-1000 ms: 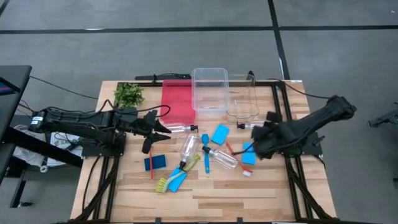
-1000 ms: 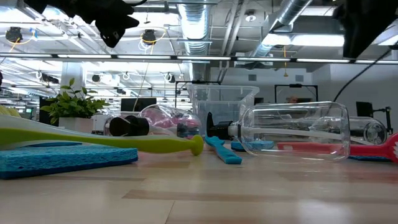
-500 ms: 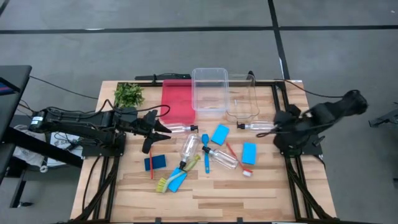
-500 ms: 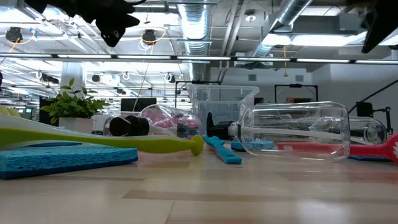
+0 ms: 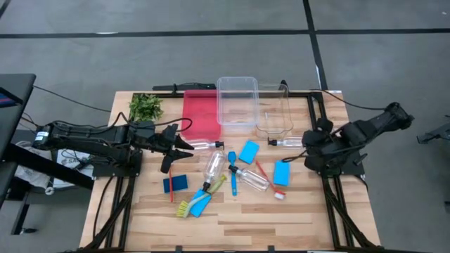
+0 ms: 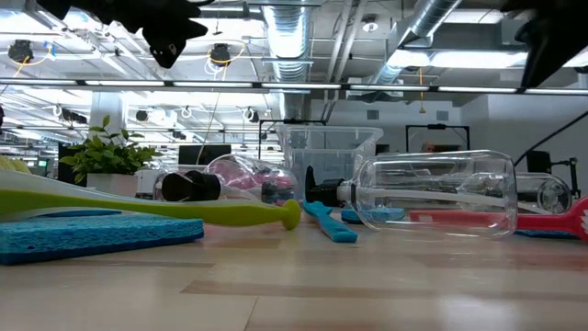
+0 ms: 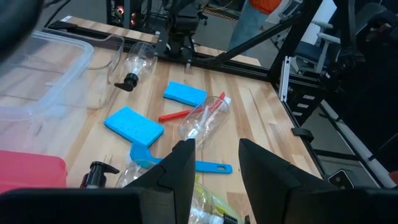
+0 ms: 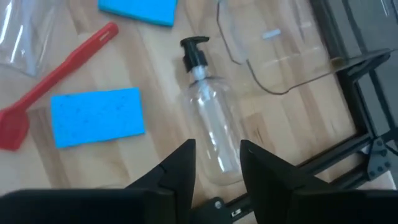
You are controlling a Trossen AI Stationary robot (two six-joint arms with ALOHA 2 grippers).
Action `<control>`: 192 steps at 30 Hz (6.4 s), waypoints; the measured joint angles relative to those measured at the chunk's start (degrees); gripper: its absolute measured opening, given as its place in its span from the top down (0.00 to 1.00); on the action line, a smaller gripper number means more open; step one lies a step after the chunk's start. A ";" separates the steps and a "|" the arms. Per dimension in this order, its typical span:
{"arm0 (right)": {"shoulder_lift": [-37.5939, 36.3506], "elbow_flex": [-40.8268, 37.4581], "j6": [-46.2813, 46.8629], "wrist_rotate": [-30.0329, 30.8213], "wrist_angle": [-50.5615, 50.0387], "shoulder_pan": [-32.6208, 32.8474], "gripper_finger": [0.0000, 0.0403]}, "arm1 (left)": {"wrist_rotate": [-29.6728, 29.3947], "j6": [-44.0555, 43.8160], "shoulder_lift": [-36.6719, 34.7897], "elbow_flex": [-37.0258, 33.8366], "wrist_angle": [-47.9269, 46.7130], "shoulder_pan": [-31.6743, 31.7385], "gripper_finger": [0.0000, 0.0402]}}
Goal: Pick & Place Kitchen Sink Supplies
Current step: Put the top right transparent dishwashing liquid dispenser into the red bin
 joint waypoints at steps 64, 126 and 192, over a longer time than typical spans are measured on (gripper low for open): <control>18.55 -13.22 -15.70 -5.53 15.91 -22.52 0.22 | 0.02 -0.04 0.00 0.00 0.75 0.00 0.69; 34.14 -6.92 -21.39 -22.36 37.31 -16.31 0.22 | 0.04 -1.53 0.02 0.00 0.73 -0.01 0.69; 34.18 -8.24 -24.37 -21.63 46.18 -16.29 0.18 | -2.82 9.81 29.88 9.27 17.86 -3.43 0.69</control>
